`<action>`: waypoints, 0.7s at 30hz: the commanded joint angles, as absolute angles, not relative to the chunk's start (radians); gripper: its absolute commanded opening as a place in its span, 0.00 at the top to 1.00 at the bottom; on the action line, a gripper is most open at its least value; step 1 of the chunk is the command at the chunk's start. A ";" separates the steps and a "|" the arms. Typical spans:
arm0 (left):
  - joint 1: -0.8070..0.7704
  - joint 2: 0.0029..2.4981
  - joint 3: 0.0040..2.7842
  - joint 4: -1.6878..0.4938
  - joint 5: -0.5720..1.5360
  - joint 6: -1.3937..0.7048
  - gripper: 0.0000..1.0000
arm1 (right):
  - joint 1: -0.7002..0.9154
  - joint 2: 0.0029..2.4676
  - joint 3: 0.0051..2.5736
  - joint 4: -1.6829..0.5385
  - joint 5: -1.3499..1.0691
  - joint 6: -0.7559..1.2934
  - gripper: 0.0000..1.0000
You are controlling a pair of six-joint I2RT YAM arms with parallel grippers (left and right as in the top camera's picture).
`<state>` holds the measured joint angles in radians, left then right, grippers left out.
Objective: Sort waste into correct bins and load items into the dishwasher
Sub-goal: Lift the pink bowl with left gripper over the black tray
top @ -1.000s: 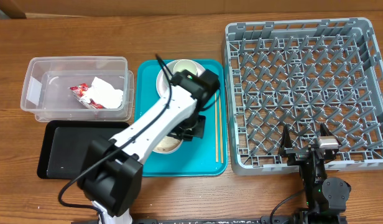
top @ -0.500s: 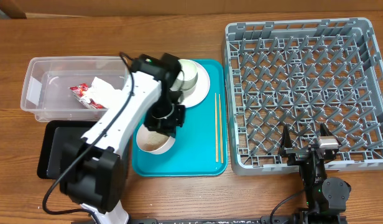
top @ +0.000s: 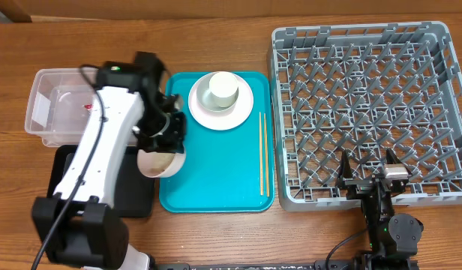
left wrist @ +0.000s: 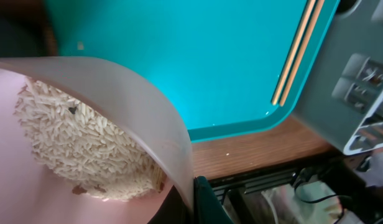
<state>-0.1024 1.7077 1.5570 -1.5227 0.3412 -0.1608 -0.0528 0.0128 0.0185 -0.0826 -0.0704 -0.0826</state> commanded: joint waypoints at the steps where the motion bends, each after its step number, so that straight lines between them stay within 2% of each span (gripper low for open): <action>1: -0.014 1.660 1.579 -1.533 0.391 -0.089 0.96 | -0.061 0.003 0.008 -0.079 -0.062 -0.086 0.00; 7: 0.136 1.659 1.548 -1.555 0.472 -0.010 0.96 | -0.061 0.003 0.008 -0.079 -0.062 -0.086 0.00; 21: 0.511 1.658 1.338 -1.460 0.834 0.177 0.96 | -0.061 0.003 0.008 -0.079 -0.062 -0.086 0.00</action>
<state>0.4343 1.6840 1.3624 -1.4590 0.7078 0.0864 -0.0532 0.0128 0.0185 -0.0822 -0.0704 -0.0826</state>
